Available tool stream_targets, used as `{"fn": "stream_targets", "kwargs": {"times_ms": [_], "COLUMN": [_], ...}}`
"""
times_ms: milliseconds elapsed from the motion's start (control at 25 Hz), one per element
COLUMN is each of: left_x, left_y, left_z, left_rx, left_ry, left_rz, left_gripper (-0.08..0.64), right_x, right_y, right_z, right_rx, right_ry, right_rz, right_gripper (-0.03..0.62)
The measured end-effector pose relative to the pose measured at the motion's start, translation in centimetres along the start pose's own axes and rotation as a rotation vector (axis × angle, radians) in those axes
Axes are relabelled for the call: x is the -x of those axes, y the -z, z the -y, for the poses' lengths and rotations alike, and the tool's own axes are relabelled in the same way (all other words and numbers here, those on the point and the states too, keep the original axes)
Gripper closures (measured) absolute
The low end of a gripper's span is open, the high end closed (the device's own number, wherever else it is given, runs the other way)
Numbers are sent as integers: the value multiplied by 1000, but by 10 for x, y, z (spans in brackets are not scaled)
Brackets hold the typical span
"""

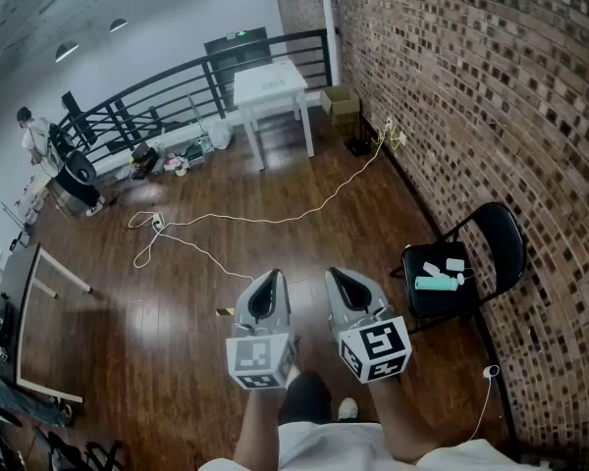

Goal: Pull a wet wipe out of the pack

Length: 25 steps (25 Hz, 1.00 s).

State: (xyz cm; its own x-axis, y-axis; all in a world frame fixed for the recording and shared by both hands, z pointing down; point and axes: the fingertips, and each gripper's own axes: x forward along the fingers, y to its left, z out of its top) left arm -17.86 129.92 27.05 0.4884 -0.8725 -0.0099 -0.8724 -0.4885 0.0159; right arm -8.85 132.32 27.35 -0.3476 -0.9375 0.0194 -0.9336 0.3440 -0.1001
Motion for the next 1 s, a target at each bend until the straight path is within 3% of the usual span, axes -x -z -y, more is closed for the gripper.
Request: {"fn": "stream_targets", "kwargs": {"times_ms": [360,600,840,1000], "left_x": [-101,-197,-274,-313], "left_y": [15,10,-6,-4], "left_z": [-40,-98,-171,-209], "left_rx": [29,14,19,54], "left_ry": [17,52,38,20], "left_rz": [6,-2,18,38], "left_gripper": [545,545,545,545], "right_x": [-94,-209,-312,-366], "right_y": [10,-9,-29,-30], "right_z": [41,73,84,87], "right_rx": [23,67,109,30], "right_ry": [11,31,38,-27], "right_rz": [-13,3,28,38], "right_gripper": [601,601,603,601]}}
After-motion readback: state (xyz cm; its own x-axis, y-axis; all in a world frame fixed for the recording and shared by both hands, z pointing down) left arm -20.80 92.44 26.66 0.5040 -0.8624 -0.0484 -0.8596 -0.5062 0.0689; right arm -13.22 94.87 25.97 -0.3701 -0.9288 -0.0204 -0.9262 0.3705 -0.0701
